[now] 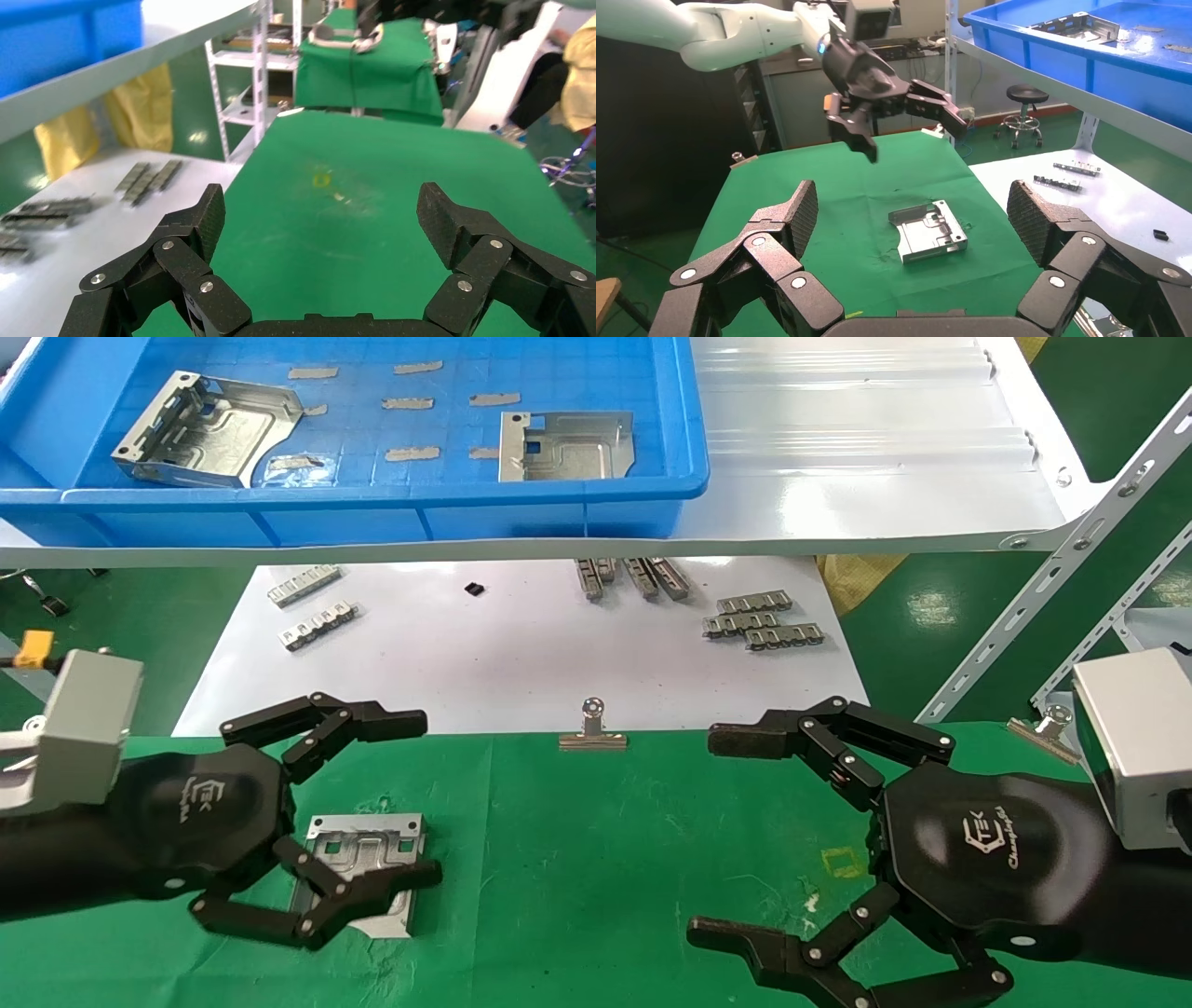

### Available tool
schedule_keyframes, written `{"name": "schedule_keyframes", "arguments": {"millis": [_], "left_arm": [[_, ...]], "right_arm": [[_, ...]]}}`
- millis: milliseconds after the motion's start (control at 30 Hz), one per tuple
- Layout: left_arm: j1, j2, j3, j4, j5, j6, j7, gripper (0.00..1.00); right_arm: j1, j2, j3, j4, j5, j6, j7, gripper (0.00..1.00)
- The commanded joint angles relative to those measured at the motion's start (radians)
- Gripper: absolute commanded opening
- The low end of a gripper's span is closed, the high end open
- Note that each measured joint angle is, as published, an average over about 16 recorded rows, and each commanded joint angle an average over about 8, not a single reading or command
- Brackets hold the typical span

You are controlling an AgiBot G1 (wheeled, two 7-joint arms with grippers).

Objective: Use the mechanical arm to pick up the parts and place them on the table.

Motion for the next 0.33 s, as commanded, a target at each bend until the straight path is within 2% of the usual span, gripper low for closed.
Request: {"name": "schedule_keyframes", "arguments": {"millis": [33,333], "left_arm": [[0.019,-0.007,-0.022,-0.040,-0.008,-0.003,-0.024,1.00],[0.090,-0.035,-0.105,-0.189,-0.038,-0.015,-0.113,1.00]], "right_arm": [[0.000,0.000,0.000,0.000,0.000,0.000,0.000,1.00],[0.000,0.000,0.000,0.000,0.000,0.000,0.000,1.00]]}}
